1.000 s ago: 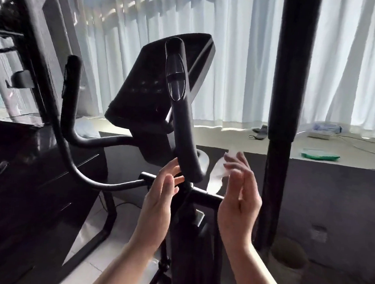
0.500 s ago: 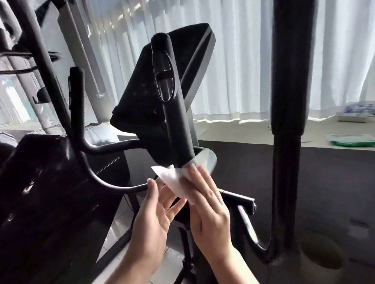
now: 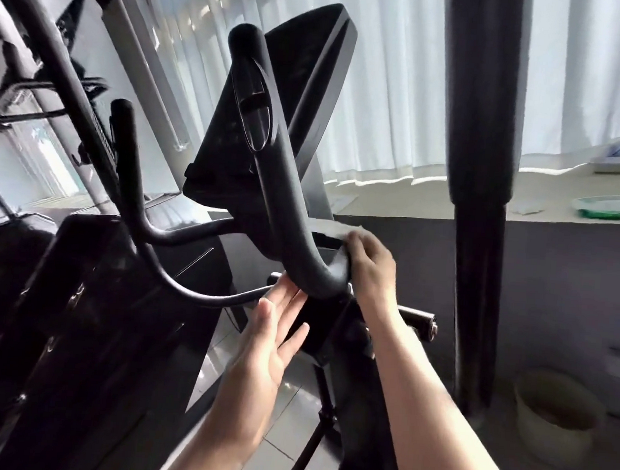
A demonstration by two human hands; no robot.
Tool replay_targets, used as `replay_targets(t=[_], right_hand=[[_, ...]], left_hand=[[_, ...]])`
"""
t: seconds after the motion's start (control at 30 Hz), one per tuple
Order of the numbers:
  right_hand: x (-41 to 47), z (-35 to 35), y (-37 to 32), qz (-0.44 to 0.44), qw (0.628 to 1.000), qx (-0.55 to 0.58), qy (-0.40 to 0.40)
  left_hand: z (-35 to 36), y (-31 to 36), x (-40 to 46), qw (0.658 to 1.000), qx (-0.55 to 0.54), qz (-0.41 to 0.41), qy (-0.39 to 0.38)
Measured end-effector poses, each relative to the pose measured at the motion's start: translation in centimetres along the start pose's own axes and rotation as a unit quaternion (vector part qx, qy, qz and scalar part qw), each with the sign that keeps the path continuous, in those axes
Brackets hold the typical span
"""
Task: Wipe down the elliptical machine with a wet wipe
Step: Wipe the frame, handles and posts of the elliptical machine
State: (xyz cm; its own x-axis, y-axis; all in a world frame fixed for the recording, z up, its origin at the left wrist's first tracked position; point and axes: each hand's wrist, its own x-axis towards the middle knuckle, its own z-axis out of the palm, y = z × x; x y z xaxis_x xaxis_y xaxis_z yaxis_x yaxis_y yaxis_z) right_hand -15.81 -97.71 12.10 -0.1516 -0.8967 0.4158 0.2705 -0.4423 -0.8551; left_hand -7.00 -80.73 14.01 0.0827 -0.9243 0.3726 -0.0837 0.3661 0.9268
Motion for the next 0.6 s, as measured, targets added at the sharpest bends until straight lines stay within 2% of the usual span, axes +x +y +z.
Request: replay_targets(t=[0.07,0.17,0.33,0.47,0.6], right_hand=[[-0.9,0.0,0.1,0.039,0.995,0.092,-0.023],[-4.1,0.0,-1.2,0.016,0.986,0.168,-0.003],[-10.6,1.9,-3.3,-0.075,0.993,0.054,0.078],[-12.1,1.8,-4.5,-0.151,0.984,0.048,0.078],[-10.2,2.1,-8.5,-0.326,0.942,0.015,0.078]], left_hand=[[-0.1,0.0,0.0,1.000,0.009,-0.002,-0.005],[0.0,0.0,0.1,1.000,0.018,-0.003,-0.002],[-0.3,0.0,0.4,1.000,-0.003,-0.018,-0.006],[-0.4,0.4,0.2,0.999,-0.025,-0.021,-0.026],[-1.4,1.3,0.7,0.999,-0.041,-0.034,-0.005]])
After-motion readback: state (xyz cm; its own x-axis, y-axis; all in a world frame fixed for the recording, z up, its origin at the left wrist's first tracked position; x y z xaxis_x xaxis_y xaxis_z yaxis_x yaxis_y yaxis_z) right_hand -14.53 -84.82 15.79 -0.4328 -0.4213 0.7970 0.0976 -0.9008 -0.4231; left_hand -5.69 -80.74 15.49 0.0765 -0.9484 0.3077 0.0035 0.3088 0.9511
